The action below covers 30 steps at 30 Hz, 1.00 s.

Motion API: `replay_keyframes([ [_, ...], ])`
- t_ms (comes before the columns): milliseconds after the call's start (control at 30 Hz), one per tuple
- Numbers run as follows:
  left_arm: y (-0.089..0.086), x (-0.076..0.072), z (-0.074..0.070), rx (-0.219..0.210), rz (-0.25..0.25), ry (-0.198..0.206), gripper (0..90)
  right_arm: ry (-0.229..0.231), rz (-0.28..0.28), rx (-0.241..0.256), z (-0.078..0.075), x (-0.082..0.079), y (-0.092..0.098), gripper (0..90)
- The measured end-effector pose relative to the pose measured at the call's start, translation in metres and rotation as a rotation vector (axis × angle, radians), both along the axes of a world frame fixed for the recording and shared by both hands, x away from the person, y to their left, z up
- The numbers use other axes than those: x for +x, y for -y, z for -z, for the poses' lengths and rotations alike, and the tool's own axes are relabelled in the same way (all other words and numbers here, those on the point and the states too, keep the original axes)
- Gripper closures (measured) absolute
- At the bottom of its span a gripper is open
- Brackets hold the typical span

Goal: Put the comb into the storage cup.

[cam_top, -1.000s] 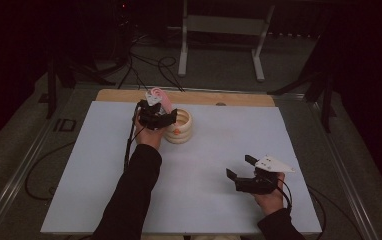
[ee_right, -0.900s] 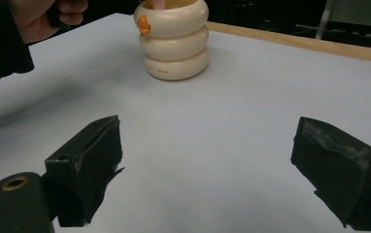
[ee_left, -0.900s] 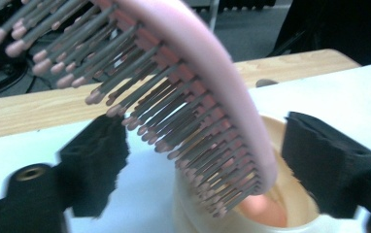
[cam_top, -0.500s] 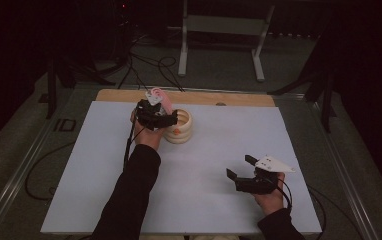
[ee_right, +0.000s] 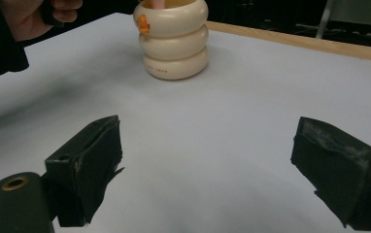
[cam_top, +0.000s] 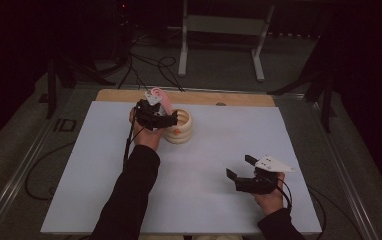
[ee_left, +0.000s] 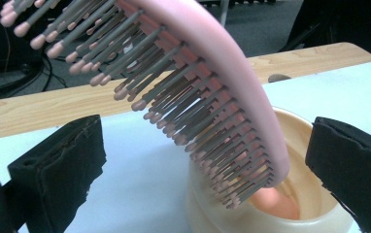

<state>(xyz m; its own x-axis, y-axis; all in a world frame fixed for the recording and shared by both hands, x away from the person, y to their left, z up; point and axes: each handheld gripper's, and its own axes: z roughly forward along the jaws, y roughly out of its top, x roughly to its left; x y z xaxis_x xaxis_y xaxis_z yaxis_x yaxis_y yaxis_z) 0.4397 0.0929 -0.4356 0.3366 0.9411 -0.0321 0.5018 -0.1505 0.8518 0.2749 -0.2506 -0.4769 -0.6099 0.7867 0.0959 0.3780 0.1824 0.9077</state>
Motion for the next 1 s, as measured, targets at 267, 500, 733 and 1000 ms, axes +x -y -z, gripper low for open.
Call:
replay_keyframes([
  [267, 0.0, -0.004, -0.002, 0.019, 0.012, 0.007, 0.5, 0.001, -0.002, -0.001, 0.0, 0.0, 0.0, 10.8],
  [500, -0.004, -0.009, -0.004, 0.009, 0.024, 0.013, 0.4, 0.005, -0.002, -0.004, -0.001, -0.001, -0.001, 10.8],
  [733, -0.02, -0.022, -0.011, -0.045, 0.04, 0.014, 0.5, 0.002, 0.001, -0.002, 0.0, -0.001, 0.0, 10.8],
  [1000, -0.032, -0.043, -0.013, -0.011, 0.083, 0.028, 0.5, 0.004, 0.001, -0.004, 0.0, -0.001, -0.001, 10.8],
])
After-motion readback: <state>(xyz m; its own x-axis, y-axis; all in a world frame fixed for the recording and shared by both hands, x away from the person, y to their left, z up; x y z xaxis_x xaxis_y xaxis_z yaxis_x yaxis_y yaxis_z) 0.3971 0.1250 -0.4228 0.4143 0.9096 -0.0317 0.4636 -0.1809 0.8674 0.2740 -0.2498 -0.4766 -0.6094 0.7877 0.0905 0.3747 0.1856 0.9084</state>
